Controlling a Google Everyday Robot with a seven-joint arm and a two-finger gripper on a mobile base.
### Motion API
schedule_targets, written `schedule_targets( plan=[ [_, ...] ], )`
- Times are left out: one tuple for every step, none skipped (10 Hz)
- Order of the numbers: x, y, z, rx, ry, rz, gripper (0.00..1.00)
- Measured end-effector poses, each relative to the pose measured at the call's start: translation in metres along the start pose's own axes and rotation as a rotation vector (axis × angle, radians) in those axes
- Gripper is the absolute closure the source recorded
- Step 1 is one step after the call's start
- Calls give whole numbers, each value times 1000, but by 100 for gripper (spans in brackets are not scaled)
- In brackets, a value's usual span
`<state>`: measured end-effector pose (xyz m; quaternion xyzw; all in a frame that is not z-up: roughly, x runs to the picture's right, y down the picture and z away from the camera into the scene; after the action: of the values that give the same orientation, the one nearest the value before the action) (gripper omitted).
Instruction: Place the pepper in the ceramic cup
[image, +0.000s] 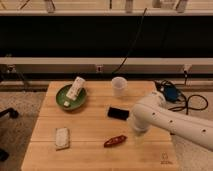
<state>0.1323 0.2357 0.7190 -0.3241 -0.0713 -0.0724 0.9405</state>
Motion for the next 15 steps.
schedule_targets(
  plan=[
    [-4, 1, 5, -4, -7, -8, 20],
    [-5, 1, 6, -7, -13, -12, 20],
    [-10, 1, 9, -14, -18, -26, 20],
    [-16, 1, 15, -22, -20, -40, 20],
    [-20, 0, 23, -27, -21, -52, 20],
    [-21, 0, 27, -29, -22, -57, 20],
    [-22, 0, 29, -32, -26, -64, 20],
    [-23, 1, 32, -37, -27, -69, 20],
    [-24, 0, 37, -40, -27, -78, 20],
    [-23, 1, 41, -44, -26, -83, 20],
    [-23, 0, 43, -46, -26, -84, 20],
    [-22, 1, 46, -50, -27, -86, 20],
    [-22, 0, 51, -57, -27, -90, 20],
    [-22, 0, 54, -61, -27, -94, 20],
    [-21, 0, 57, -65, -26, -96, 20]
  ],
)
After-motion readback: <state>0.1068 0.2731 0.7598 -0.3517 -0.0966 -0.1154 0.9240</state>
